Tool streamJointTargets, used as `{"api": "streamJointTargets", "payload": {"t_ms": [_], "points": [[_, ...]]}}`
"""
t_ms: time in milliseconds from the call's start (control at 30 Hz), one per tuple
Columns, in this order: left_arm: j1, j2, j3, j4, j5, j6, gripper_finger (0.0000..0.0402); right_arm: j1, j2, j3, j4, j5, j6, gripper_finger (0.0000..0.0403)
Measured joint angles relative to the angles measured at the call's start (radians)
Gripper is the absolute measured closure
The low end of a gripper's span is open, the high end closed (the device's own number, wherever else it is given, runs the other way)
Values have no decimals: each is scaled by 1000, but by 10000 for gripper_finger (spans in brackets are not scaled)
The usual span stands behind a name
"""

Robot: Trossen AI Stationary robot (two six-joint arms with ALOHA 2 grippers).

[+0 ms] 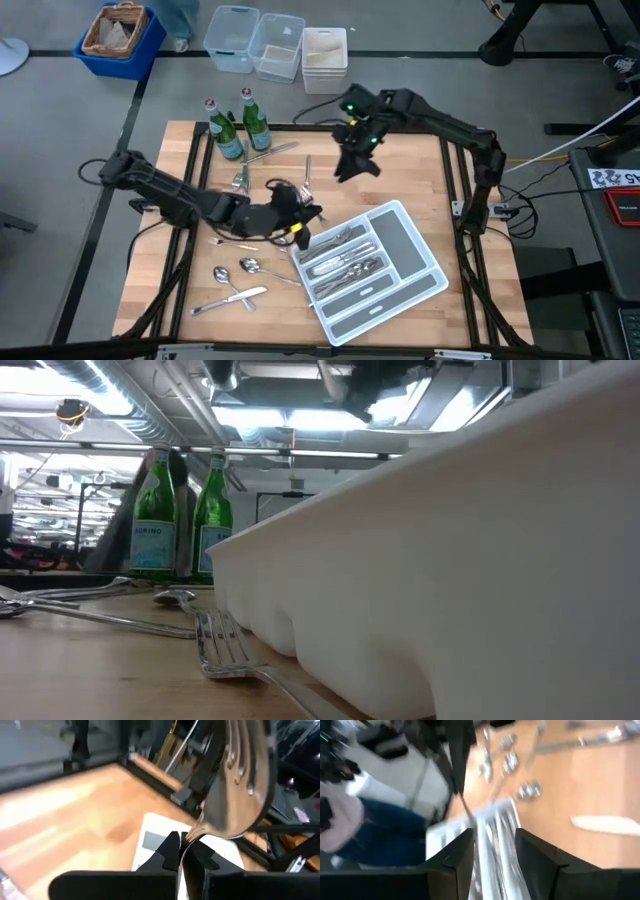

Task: Sort silverware
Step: Put the silver fork into the white silverware tray

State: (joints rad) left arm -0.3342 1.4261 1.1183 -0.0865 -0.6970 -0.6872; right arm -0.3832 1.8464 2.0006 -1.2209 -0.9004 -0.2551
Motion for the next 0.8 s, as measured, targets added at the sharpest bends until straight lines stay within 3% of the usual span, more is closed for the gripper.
{"api": "streamJointTargets", "payload": {"t_ms": [200,433,533,700,800], "points": [[89,97,0,-39,286,-96,401,-46,-28,0,-209,157,-171,256],[172,258,0,-44,584,-127,401,-64,-28,0,-262,194,-252,256],[191,291,8,-110,638,-129,401,-63,-27,0,-263,194,-267,256],[205,300,66,-346,646,-118,401,-63,-27,0,-261,194,-276,256],[203,300,75,-400,646,-118,401,-63,-26,0,-257,194,-276,256]]}}
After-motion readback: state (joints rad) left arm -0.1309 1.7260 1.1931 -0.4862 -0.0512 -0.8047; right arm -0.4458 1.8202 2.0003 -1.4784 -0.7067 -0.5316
